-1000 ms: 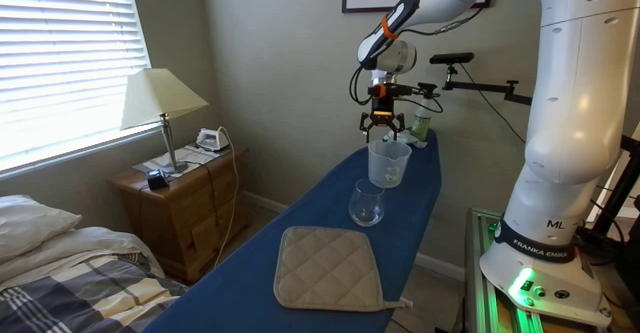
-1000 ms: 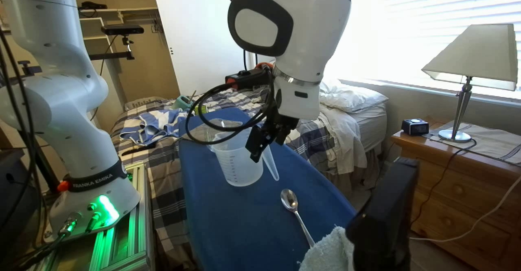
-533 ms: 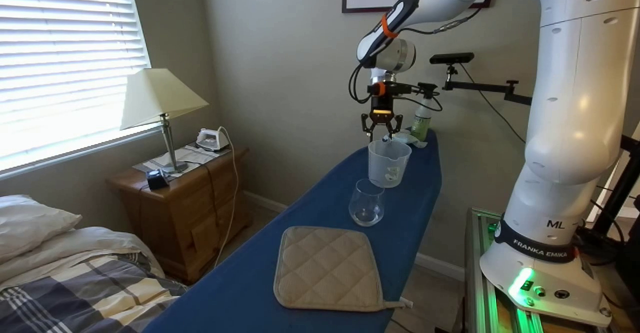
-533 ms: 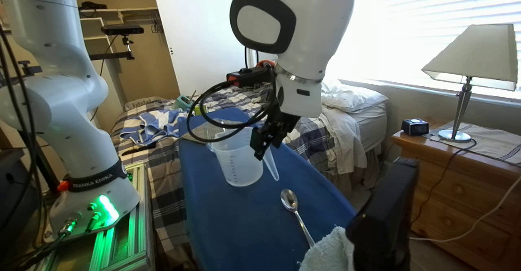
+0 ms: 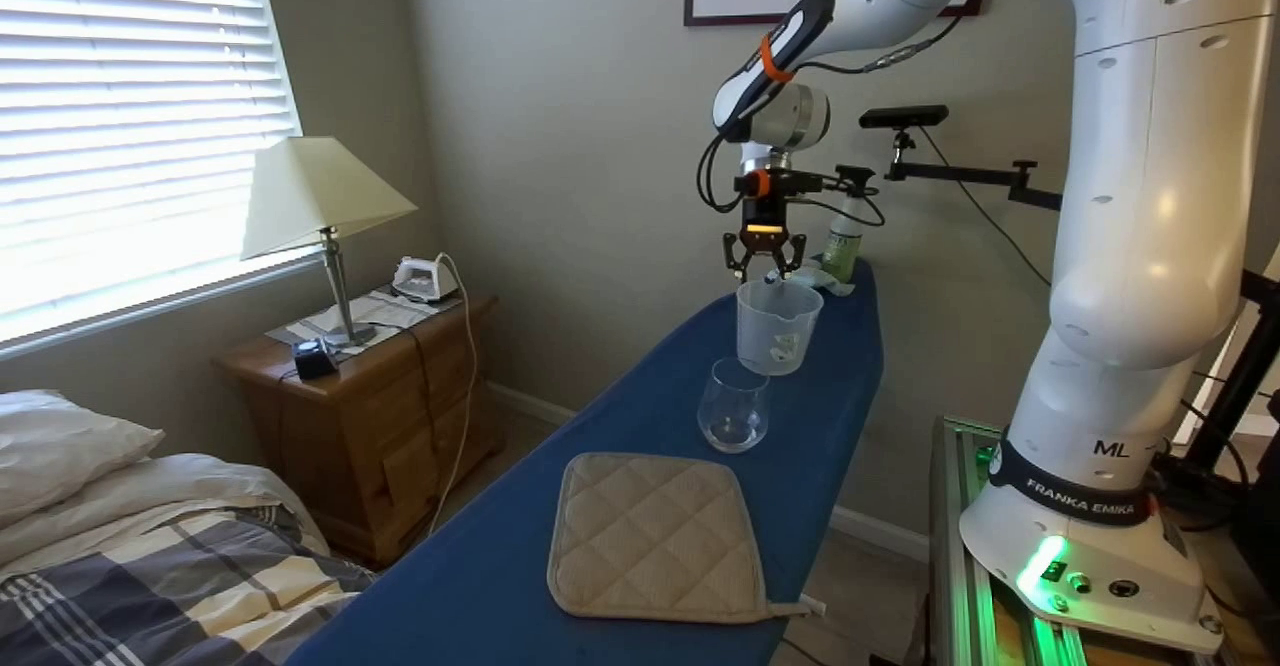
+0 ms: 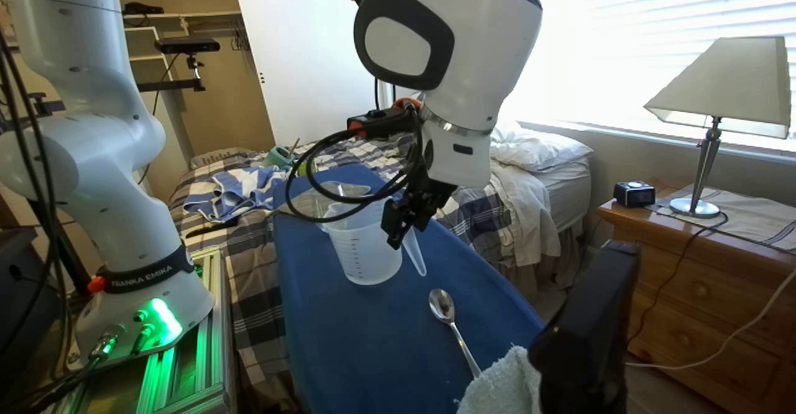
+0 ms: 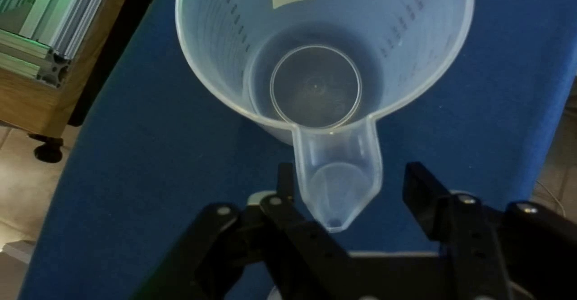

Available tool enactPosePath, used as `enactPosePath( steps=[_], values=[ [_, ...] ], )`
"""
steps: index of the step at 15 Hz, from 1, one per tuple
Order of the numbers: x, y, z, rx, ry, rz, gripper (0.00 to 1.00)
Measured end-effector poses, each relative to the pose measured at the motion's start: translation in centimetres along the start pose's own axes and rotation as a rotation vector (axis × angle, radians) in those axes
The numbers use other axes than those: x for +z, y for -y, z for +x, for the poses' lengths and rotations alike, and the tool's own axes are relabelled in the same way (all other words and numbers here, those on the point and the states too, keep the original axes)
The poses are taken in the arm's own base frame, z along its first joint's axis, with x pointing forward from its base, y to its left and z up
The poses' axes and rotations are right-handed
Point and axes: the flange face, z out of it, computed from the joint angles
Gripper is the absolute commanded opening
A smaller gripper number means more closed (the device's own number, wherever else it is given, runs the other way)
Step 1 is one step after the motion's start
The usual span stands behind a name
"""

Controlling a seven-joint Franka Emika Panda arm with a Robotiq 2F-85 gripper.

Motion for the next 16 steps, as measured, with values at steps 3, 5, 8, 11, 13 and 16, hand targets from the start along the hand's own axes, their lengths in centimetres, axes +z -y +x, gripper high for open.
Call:
enactPosePath(
  steps=[3, 5, 8, 11, 13, 16],
  values=[
    [0.02, -0.02, 0.03, 0.001, 0.000, 0.000, 0.14],
    [0.00, -0.04, 0.03, 0.001, 0.001, 0.000, 0.07],
    [0.02, -0.06, 0.06, 0.003, 0.001, 0.000, 0.09],
    [0.04, -0.09, 0.09, 0.005, 0.001, 0.000, 0.08],
    [0.06, -0.09, 0.09, 0.007, 0.002, -0.001, 0.07],
    [0.00, 0.00, 0.01, 0.005, 0.001, 0.000, 0.07]
  ],
)
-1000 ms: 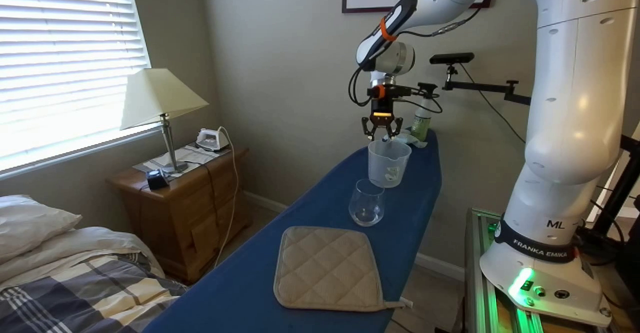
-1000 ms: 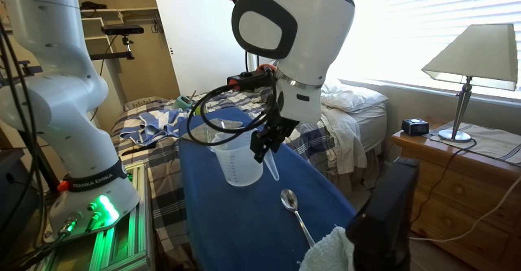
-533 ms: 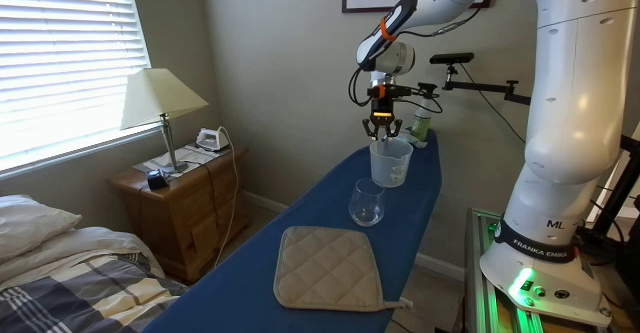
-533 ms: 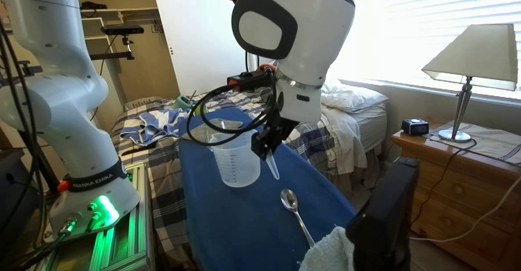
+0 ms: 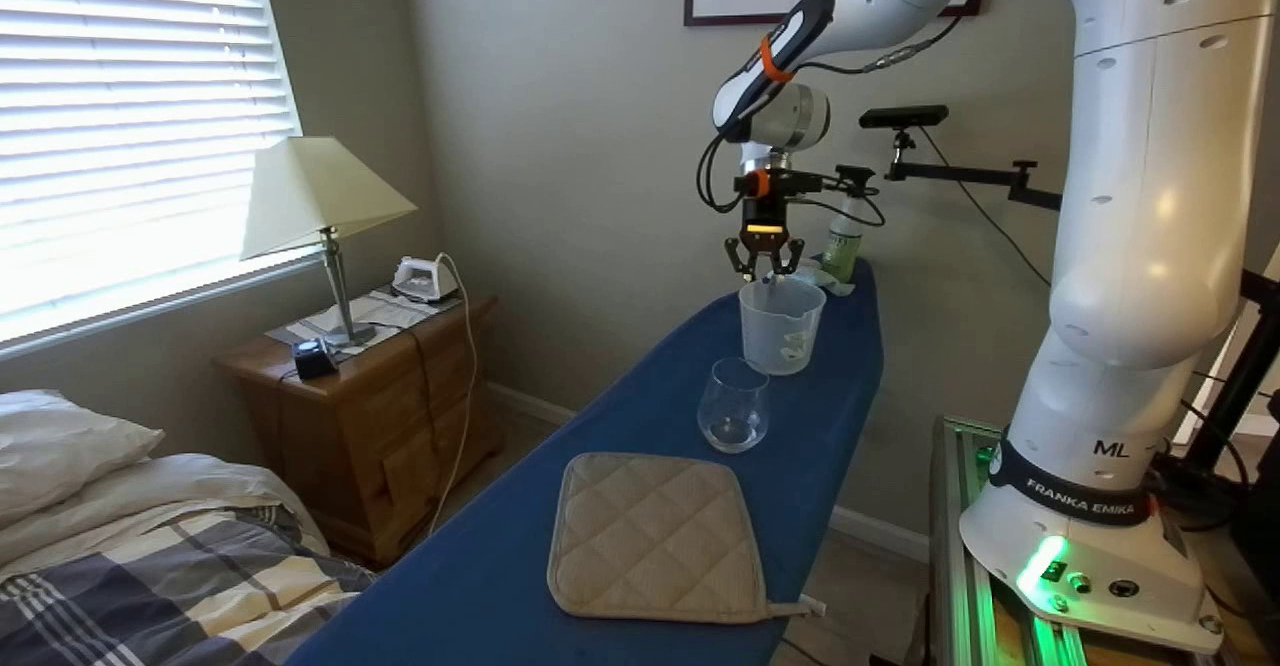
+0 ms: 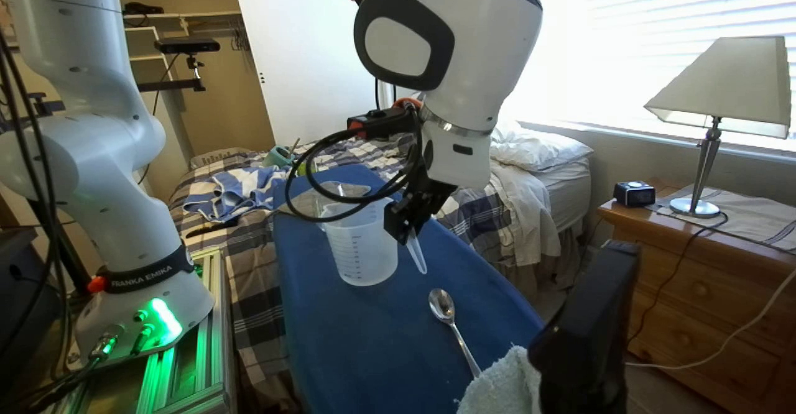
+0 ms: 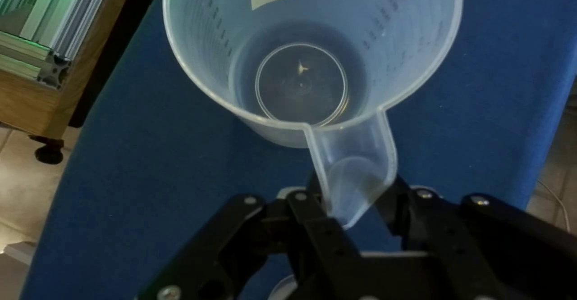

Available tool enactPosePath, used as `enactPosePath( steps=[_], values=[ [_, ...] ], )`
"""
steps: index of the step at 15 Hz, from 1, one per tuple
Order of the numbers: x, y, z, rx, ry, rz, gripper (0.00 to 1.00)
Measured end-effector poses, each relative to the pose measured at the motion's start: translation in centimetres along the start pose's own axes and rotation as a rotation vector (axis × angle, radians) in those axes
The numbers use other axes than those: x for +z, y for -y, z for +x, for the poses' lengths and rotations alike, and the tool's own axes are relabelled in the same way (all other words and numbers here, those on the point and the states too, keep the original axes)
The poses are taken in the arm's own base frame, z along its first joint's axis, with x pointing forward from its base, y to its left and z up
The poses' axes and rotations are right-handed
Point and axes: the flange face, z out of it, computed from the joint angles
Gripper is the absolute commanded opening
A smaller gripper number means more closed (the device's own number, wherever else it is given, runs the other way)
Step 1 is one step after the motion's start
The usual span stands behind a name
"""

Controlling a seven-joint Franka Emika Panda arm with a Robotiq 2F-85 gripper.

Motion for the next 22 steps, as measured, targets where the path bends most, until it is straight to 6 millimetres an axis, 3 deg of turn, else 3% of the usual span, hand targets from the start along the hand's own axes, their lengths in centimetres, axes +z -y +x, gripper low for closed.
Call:
enactPosePath(
  steps=[8, 9, 17, 18, 22],
  values=[
    [-1.4, 1.9, -2.5, -0.057, -0.008, 0.012, 0.08],
    [-1.5, 2.1, -3.0, -0.067, -0.002, 0.011, 0.30],
    [-1.2, 2.2, -3.0, -0.068, 0.003, 0.004, 0.30],
    [-1.2, 2.2, -3.0, -0.068, 0.003, 0.004, 0.07],
    [-1.1, 2.6, -3.2, -0.081, 0.002, -0.003, 0.07]
  ],
)
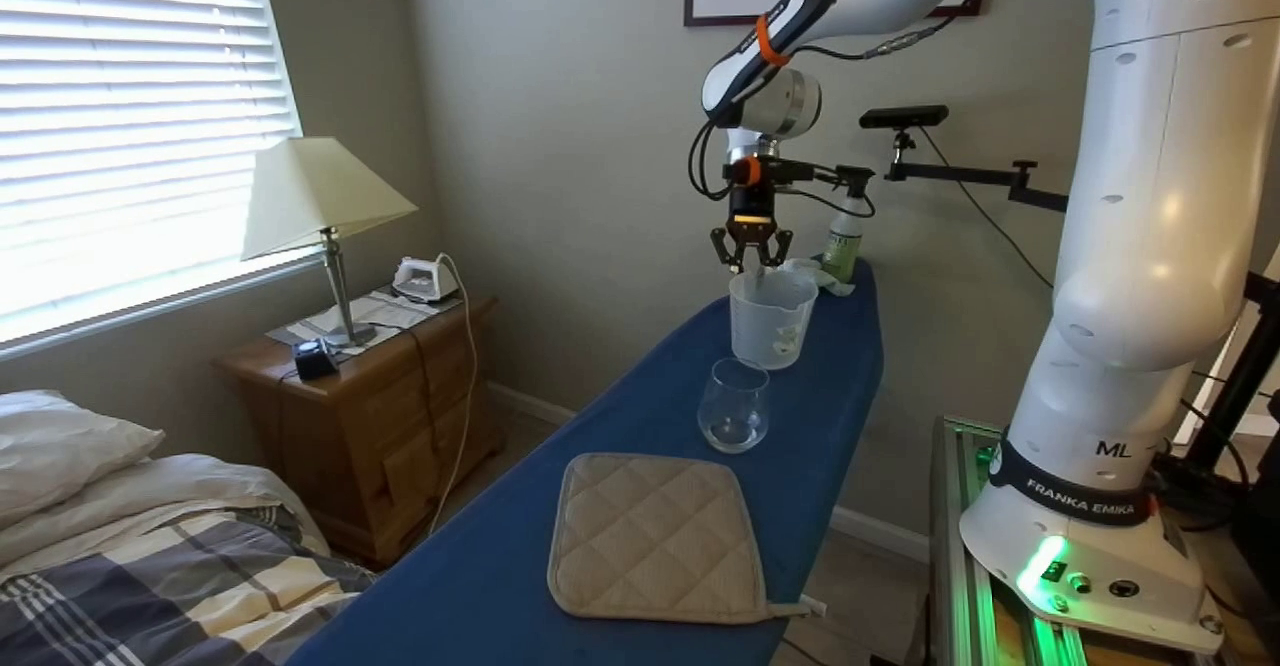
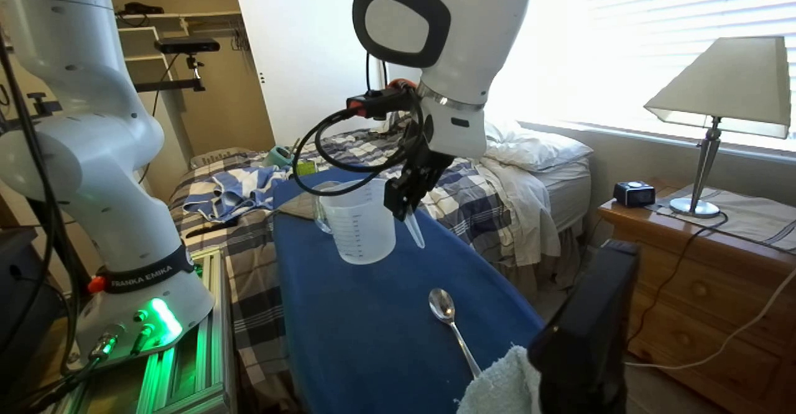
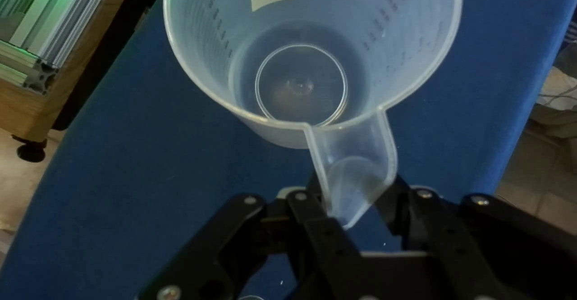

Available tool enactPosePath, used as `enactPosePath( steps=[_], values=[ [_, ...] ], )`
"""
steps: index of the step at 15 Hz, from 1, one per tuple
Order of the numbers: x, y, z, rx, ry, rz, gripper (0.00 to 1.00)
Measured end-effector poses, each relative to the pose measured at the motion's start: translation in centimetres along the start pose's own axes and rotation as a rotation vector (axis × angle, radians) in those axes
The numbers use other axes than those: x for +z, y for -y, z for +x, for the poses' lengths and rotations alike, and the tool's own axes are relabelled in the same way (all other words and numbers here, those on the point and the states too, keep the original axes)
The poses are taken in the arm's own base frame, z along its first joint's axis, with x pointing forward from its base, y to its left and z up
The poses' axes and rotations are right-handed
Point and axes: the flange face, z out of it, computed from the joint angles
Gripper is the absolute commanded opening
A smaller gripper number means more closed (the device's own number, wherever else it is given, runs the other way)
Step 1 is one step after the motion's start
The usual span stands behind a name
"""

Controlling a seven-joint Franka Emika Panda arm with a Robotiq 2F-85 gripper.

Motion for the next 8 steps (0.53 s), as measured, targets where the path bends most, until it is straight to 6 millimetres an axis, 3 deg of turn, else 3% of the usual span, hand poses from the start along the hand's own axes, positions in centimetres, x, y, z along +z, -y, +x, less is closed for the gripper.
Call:
enactPosePath(
  steps=[8],
  values=[
    [-1.3, 5.0, -6.0, -0.160, -0.059, -0.014, 0.07]
  ],
)
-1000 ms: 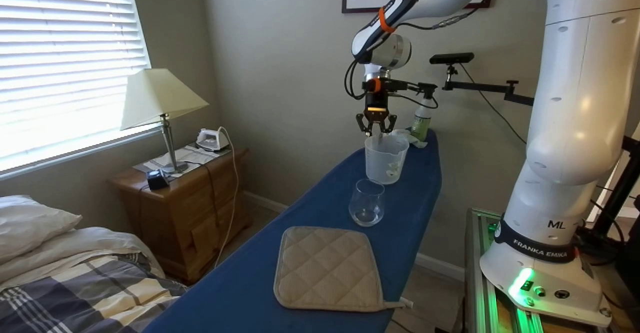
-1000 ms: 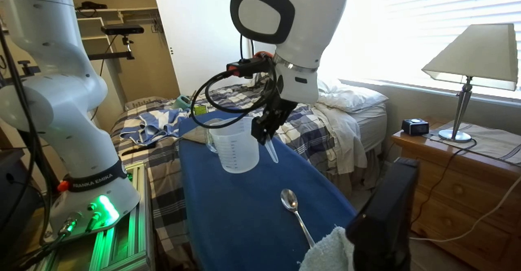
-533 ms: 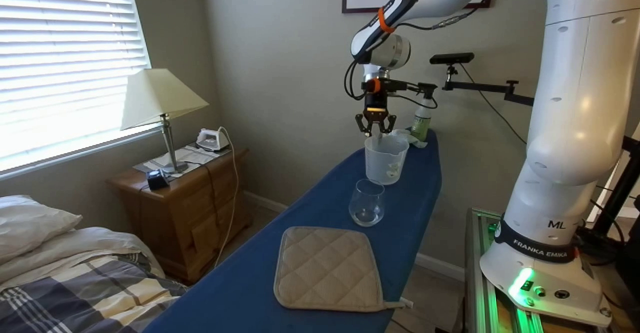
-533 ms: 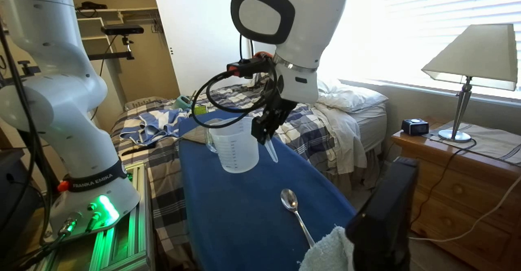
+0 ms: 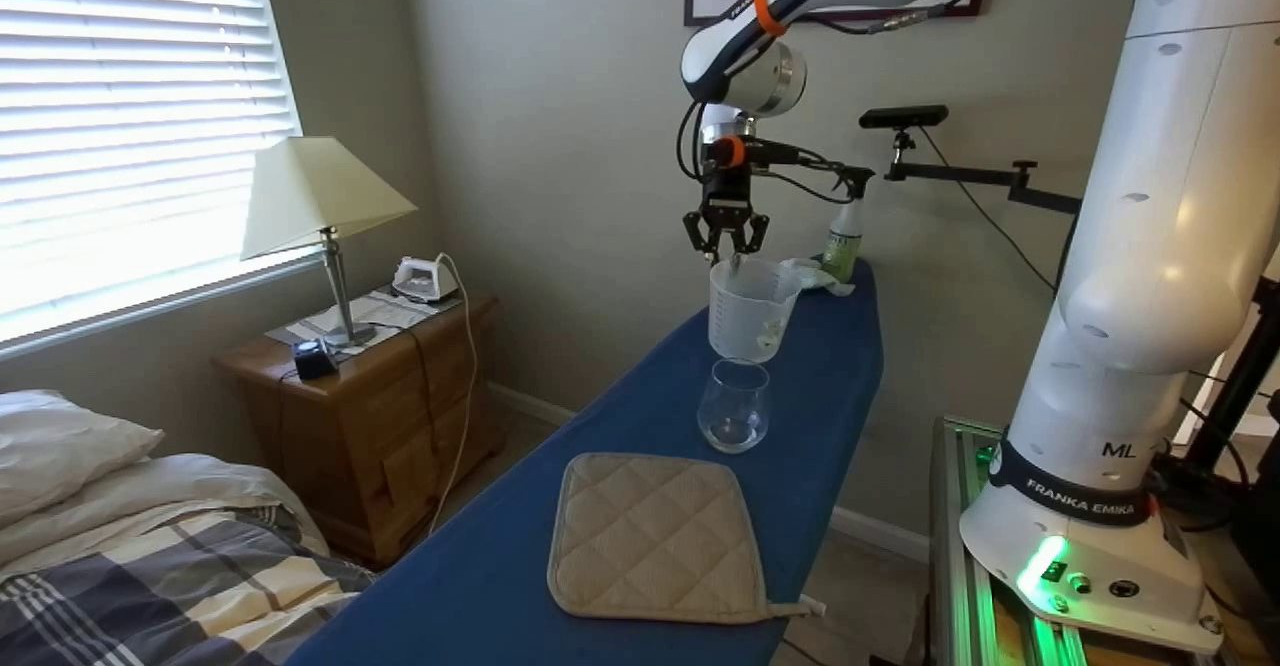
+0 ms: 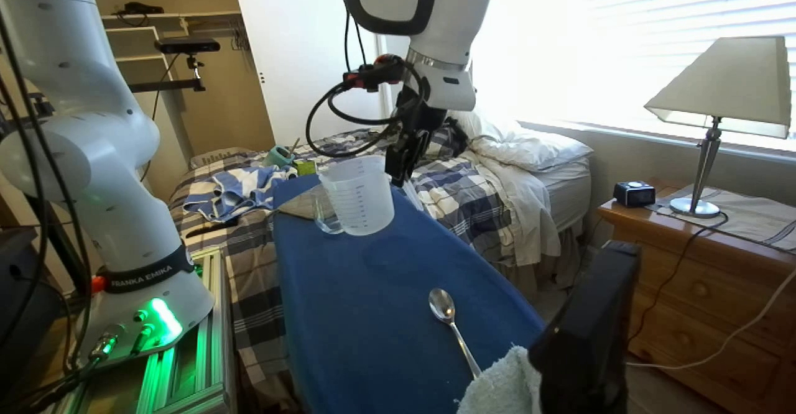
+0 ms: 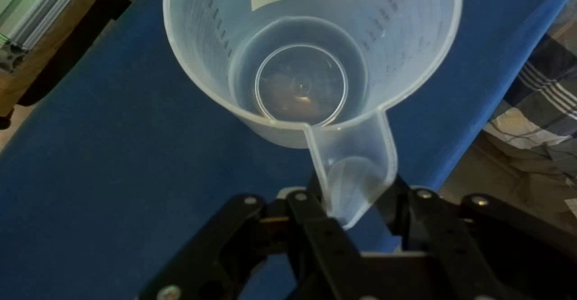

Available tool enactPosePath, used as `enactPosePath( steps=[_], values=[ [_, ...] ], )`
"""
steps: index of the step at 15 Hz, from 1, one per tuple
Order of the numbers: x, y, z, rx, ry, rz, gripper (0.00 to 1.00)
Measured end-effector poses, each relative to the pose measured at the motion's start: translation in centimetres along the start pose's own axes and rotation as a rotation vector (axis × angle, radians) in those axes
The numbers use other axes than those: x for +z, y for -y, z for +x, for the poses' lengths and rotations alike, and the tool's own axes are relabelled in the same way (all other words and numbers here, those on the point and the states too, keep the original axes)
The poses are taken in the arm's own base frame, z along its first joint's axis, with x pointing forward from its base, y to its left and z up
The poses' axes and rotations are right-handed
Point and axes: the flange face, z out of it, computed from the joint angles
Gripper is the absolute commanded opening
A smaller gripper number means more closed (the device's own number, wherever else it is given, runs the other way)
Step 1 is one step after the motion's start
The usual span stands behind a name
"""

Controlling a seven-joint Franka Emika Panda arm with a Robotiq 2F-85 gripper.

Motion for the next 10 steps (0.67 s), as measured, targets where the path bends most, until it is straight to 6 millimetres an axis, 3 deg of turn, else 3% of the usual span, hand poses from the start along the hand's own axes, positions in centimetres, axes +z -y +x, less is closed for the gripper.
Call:
enactPosePath(
  steps=[10],
  values=[
    [-0.9, 2.5, -6.2, -0.165, -0.233, -0.007, 0.07]
  ],
)
